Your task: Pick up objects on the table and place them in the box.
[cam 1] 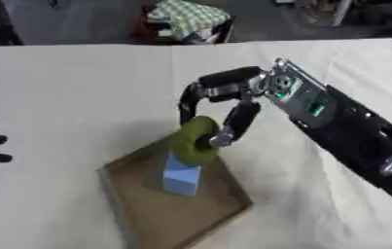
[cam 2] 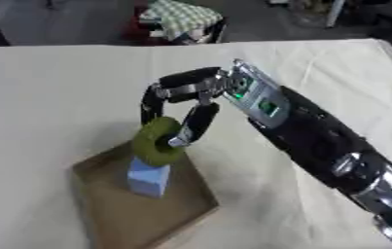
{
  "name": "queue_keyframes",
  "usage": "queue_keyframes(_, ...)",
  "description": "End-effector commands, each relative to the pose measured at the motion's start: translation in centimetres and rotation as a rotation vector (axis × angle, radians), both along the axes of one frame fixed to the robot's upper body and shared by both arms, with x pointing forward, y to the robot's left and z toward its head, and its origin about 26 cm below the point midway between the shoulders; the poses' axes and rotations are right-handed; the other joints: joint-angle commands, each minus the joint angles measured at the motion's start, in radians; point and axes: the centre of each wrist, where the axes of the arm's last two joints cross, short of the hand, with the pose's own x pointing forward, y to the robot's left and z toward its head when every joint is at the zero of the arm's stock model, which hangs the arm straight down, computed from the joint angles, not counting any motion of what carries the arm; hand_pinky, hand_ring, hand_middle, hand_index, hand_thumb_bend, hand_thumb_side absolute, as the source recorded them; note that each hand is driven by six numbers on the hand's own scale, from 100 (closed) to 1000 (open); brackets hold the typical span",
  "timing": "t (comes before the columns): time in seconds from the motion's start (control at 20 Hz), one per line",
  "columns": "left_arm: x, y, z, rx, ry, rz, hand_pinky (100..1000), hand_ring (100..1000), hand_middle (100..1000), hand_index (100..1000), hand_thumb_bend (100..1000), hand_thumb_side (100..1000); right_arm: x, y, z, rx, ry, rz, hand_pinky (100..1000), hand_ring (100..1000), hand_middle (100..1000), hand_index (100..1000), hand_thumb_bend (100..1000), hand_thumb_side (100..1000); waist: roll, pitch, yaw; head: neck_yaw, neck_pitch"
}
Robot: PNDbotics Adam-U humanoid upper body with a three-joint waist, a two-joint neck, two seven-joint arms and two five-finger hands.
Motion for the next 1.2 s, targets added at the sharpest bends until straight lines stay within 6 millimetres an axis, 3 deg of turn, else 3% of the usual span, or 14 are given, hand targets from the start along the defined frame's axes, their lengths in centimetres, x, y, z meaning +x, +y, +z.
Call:
queue_keyframes(0.05, 0.1, 0.4, 1.1, 0.020, -0.034, 0.005, 617, 743, 792, 734, 100, 726, 0.1, 0.4, 0.0, -0.031, -0.013, 0.028, 700, 716, 589, 721, 141, 232, 0.003, -0.013, 0.000, 0.001, -0.012)
queue_keyframes(0.1, 0.1, 0.4, 1.1, 0.020, -0.035, 0.005, 617, 743, 792, 734, 100, 725, 0.1, 0.6, -0.1, -0.039, -0.014, 0.038, 715, 736, 641, 794, 184, 259, 0.003, -0.013, 0.000, 0.001, -0.012)
queue_keyframes(0.15, 0.1, 0.5, 1.1, 0.020, -0.035, 0.007, 617, 743, 792, 734, 100, 725, 0.1, 0.8, -0.1, -0.048, -0.021, 0.051, 718, 739, 654, 807, 193, 264, 0.003, -0.013, 0.000, 0.001, -0.012)
queue_keyframes(0.2, 0.1, 0.5, 1.1, 0.020, -0.035, 0.008, 617, 742, 792, 734, 100, 725, 0.1, 1.0, 0.0, -0.056, -0.032, 0.064, 741, 766, 748, 886, 245, 297, 0.003, -0.014, 0.000, 0.002, -0.012)
queue_keyframes(0.4, 0.1, 0.4, 1.1, 0.020, -0.033, 0.006, 617, 742, 792, 734, 100, 725, 0.1, 1.5, 1.4, -0.044, -0.094, 0.082, 770, 815, 863, 955, 333, 361, 0.002, -0.016, -0.003, 0.004, -0.012)
queue_keyframes(0.75, 0.1, 0.6, 1.0, 0.023, -0.031, 0.011, 617, 742, 791, 734, 100, 725, -0.1, 1.7, 4.5, 0.031, -0.179, 0.074, 790, 841, 909, 977, 349, 416, 0.000, -0.020, -0.006, 0.009, -0.010)
queue_keyframes(0.9, 0.0, 0.7, 1.0, 0.022, -0.032, 0.016, 617, 742, 791, 733, 100, 720, -0.7, 1.3, 6.8, 0.065, -0.221, 0.076, 801, 849, 915, 958, 355, 435, -0.004, -0.022, -0.011, 0.014, -0.008)
queue_keyframes(1.2, 0.0, 1.1, 0.9, 0.019, -0.028, 0.036, 616, 739, 788, 733, 100, 724, -2.5, -2.0, 10.7, 0.128, -0.335, 0.000, 796, 837, 896, 970, 324, 451, -0.010, -0.025, -0.026, 0.032, -0.007)
